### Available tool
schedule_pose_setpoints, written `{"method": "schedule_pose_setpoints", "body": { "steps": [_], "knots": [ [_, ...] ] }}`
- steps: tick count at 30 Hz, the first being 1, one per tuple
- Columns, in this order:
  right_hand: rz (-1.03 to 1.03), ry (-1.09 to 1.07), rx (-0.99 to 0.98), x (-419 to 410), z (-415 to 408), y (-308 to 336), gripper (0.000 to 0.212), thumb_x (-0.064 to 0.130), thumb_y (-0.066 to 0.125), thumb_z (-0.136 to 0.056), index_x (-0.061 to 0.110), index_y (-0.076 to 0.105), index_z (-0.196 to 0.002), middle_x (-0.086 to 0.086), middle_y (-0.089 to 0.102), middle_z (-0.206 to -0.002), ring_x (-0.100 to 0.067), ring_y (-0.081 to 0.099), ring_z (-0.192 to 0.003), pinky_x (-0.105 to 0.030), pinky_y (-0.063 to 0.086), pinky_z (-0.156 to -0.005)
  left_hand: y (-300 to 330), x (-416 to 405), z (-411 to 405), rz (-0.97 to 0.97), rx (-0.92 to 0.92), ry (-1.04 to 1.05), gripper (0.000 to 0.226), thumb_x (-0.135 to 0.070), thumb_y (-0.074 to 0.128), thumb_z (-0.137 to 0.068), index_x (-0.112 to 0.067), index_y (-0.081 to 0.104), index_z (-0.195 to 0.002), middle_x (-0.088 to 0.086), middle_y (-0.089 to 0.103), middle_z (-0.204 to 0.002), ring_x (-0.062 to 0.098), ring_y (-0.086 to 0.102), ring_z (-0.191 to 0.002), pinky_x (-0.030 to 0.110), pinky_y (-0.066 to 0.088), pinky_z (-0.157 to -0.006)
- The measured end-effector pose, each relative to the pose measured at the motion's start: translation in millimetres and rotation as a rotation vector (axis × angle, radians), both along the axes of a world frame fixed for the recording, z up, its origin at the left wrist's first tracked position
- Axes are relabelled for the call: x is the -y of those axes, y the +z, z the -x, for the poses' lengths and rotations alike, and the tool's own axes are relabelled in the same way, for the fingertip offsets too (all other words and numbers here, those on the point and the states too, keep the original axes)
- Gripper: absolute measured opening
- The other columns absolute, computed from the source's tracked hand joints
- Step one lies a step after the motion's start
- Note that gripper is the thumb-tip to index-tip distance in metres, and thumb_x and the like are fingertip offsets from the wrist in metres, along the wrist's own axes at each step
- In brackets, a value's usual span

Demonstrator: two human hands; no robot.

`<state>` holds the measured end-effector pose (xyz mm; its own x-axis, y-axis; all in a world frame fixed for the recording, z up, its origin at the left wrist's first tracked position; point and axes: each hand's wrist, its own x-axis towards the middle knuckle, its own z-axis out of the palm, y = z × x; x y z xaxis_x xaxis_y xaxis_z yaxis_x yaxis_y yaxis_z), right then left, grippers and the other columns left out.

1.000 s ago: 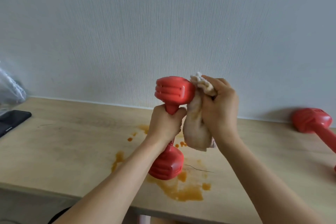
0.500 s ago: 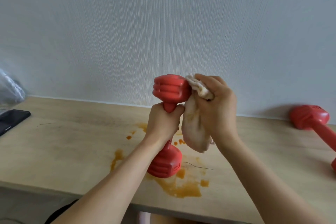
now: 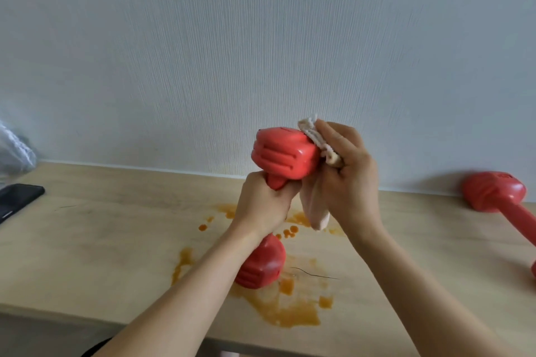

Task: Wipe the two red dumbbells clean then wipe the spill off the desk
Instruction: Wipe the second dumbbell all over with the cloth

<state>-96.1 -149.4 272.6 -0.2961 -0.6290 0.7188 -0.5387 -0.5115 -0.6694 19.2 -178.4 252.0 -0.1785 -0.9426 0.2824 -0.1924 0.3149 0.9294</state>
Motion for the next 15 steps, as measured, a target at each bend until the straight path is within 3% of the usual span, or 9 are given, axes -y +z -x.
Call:
{"method": "schedule_pose_setpoints", "body": {
  "steps": [2, 4, 8, 11, 15],
  "knots": [
    [0.009, 0.065, -0.006, -4, -5, -2, 0.052, -0.003, 0.045, -0.078, 0.013, 0.057, -0.125, 0.004, 0.053, -0.118, 0.004, 0.051, -0.11, -0.008, 0.036, -0.092, 1, 1, 0, -0.073, -0.039, 0.008, 0.032, -0.02, 0.062, -0.073, -0.009, 0.049, -0.046, 0.006, 0.044, -0.04, 0.02, 0.041, -0.04, 0.034, 0.034, -0.051],
    [0.016, 0.157, -0.048, -8, -9, -4, 0.055, 0.0, 0.044, -0.079, 0.01, 0.05, -0.133, -0.006, 0.046, -0.128, -0.01, 0.047, -0.121, -0.02, 0.036, -0.101, 3, 0, -2, -0.124, -0.06, 0.035, 0.028, -0.028, 0.058, -0.065, -0.011, 0.049, -0.045, 0.008, 0.044, -0.042, 0.02, 0.041, -0.042, 0.034, 0.034, -0.051],
    [0.041, 0.212, -0.095, -12, -17, -9, 0.051, 0.025, 0.044, -0.091, 0.012, 0.041, -0.14, -0.007, 0.039, -0.134, -0.022, 0.041, -0.127, -0.036, 0.036, -0.107, 5, -1, -6, -0.19, -0.087, 0.033, 0.03, -0.032, 0.056, -0.063, -0.02, 0.05, -0.037, 0.006, 0.044, -0.041, 0.02, 0.04, -0.04, 0.03, 0.035, -0.049],
    [0.109, 0.13, -0.122, -7, -18, -12, 0.043, 0.017, 0.048, -0.093, 0.015, 0.047, -0.135, -0.008, 0.044, -0.13, -0.023, 0.047, -0.119, -0.04, 0.043, -0.098, 5, 0, -7, -0.202, -0.085, 0.031, 0.031, -0.026, 0.056, -0.064, -0.02, 0.049, -0.035, 0.007, 0.042, -0.041, 0.02, 0.039, -0.04, 0.029, 0.035, -0.048],
    [0.228, 0.039, -0.235, -5, -22, -20, 0.036, 0.007, 0.056, -0.092, 0.025, 0.056, -0.124, 0.004, 0.047, -0.123, -0.021, 0.049, -0.109, -0.035, 0.045, -0.09, 5, 1, -6, -0.257, -0.16, 0.04, 0.032, -0.012, 0.057, -0.078, -0.012, 0.047, -0.048, 0.005, 0.04, -0.044, 0.017, 0.036, -0.038, 0.023, 0.032, -0.041]
  ]
}}
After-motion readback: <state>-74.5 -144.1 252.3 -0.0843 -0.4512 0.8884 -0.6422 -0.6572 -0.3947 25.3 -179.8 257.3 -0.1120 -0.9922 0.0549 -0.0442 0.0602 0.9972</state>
